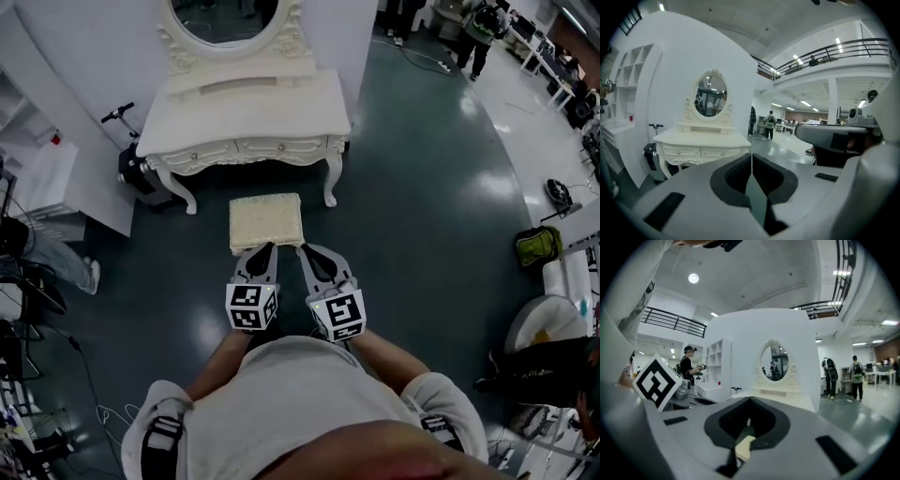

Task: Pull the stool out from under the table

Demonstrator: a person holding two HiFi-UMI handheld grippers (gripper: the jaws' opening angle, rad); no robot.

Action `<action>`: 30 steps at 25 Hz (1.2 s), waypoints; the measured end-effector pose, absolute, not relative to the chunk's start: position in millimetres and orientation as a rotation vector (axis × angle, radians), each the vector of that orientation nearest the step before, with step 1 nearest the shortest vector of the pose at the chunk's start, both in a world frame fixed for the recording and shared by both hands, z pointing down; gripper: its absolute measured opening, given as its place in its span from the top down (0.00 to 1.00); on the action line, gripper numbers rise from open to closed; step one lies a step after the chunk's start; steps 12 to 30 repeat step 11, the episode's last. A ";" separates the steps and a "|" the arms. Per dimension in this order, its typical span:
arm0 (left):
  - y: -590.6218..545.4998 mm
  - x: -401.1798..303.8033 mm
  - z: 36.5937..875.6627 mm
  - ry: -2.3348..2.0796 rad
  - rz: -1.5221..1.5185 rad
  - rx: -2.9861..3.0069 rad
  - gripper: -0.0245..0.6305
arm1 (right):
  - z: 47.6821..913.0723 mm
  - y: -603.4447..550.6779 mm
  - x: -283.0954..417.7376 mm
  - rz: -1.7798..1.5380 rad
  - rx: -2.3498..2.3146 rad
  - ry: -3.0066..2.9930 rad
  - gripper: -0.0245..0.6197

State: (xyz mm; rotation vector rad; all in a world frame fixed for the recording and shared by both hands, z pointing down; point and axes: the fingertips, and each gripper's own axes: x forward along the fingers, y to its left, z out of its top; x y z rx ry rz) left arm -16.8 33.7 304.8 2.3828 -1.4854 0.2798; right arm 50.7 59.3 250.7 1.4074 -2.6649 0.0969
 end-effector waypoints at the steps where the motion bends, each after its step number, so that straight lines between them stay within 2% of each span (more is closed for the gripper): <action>1: 33.1 -16.0 305.3 -1.470 0.285 2.385 0.94 | 251.2 58.8 49.6 0.096 1.405 -2.660 0.94; 30: 20.9 -27.8 292.8 -1.436 0.308 2.400 0.94 | 244.7 46.4 28.4 0.139 1.380 -2.633 0.94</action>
